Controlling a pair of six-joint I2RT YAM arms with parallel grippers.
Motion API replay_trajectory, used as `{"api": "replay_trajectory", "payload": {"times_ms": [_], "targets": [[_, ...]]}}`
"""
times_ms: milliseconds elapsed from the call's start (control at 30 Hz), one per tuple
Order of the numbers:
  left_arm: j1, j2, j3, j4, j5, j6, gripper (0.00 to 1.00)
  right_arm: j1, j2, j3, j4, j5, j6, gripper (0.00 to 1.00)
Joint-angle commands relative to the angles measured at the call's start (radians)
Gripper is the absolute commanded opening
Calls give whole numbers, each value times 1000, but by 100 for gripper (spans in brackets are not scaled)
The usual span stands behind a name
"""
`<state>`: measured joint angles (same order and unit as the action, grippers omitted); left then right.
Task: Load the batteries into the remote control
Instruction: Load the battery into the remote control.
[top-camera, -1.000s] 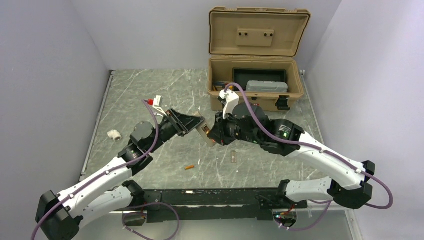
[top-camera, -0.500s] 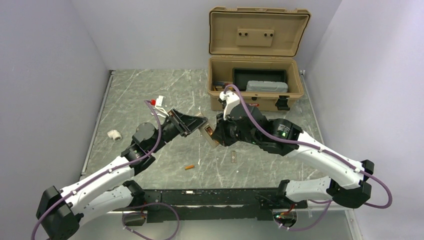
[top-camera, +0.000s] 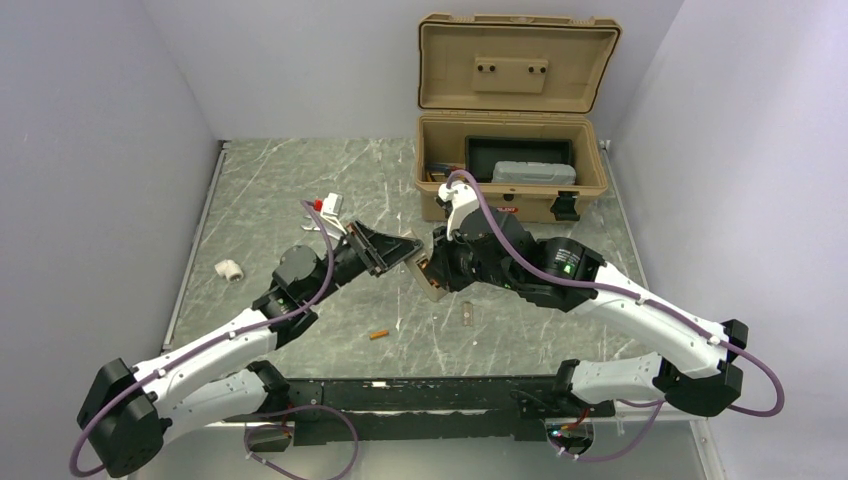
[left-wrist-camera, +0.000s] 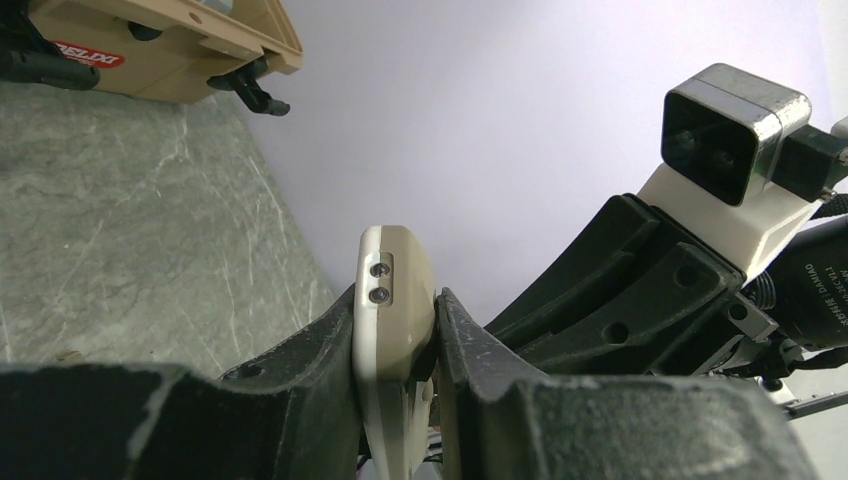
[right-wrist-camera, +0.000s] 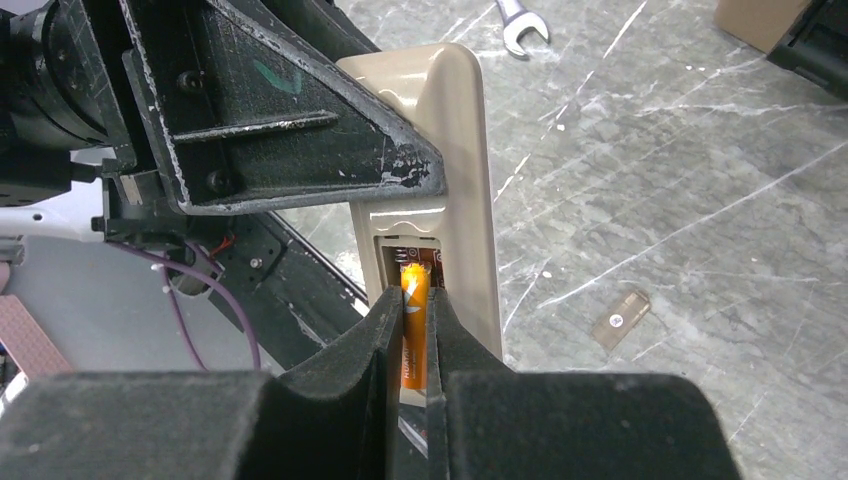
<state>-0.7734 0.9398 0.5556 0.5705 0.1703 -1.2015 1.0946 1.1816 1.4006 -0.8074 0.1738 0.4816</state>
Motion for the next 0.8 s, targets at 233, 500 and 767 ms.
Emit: {"api": "replay_trajectory", "payload": {"times_ms": [233,500,767], "targets": [[-18,21,4,162,36,-69,0,0,-10,-11,16,10,-17,9],[-17,41,-19,204,16,-96,0,-1,-11,-17,23,-1,-8,17],[-18,60,-19,225,11,-97,0,1,-12,-17,17,-11,-1,22]]}}
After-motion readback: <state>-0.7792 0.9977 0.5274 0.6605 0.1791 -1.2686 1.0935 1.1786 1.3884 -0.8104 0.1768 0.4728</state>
